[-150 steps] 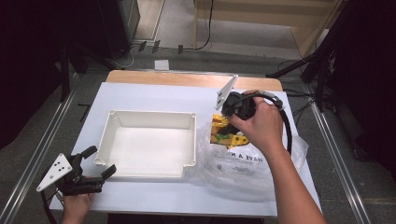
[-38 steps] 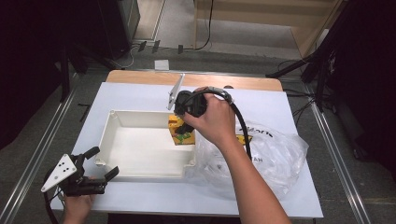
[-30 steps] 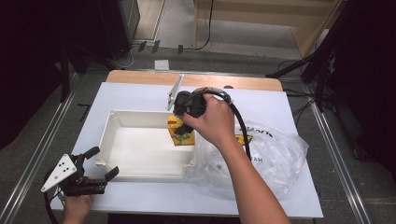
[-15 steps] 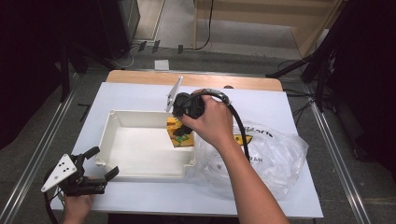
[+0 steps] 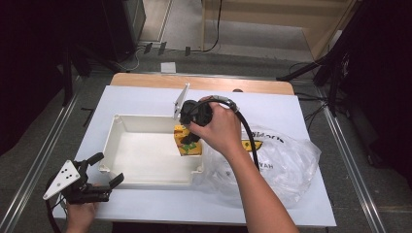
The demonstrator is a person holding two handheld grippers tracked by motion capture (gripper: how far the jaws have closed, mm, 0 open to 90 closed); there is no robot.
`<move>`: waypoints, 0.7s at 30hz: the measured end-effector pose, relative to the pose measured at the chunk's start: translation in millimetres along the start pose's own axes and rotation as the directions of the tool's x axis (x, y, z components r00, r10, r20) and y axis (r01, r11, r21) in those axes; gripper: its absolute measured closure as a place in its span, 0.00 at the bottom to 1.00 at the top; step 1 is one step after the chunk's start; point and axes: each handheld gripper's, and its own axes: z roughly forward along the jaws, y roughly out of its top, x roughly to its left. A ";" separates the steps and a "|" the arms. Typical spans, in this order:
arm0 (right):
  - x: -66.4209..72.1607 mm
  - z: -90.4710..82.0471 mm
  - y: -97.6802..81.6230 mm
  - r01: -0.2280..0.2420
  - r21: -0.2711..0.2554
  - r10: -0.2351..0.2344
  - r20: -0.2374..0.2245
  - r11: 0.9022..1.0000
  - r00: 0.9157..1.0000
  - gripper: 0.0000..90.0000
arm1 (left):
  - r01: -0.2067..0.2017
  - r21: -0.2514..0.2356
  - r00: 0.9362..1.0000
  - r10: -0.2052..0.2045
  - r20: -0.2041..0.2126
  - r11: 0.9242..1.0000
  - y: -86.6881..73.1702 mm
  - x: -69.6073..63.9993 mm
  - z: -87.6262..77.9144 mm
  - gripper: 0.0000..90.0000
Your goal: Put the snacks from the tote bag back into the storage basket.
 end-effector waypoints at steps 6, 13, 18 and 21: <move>0.1 4.7 -0.6 0.002 0.008 -0.002 -0.005 1.000 1.000 0.58 | 0.000 0.002 1.000 0.000 -0.001 1.000 0.1 0.0 0.0 0.00; 0.2 16.0 -4.3 -0.004 0.018 0.005 -0.016 1.000 1.000 0.58 | -0.001 0.002 1.000 0.001 0.000 1.000 0.1 -0.4 0.3 0.00; 0.1 22.9 -6.7 0.004 0.015 -0.004 -0.023 1.000 1.000 0.58 | 0.001 0.002 1.000 -0.001 -0.001 1.000 0.1 -0.1 0.2 0.00; 0.4 25.0 -6.8 0.007 0.017 -0.007 -0.025 1.000 1.000 0.58 | -0.001 0.004 1.000 0.001 0.000 1.000 0.2 -0.2 0.3 0.00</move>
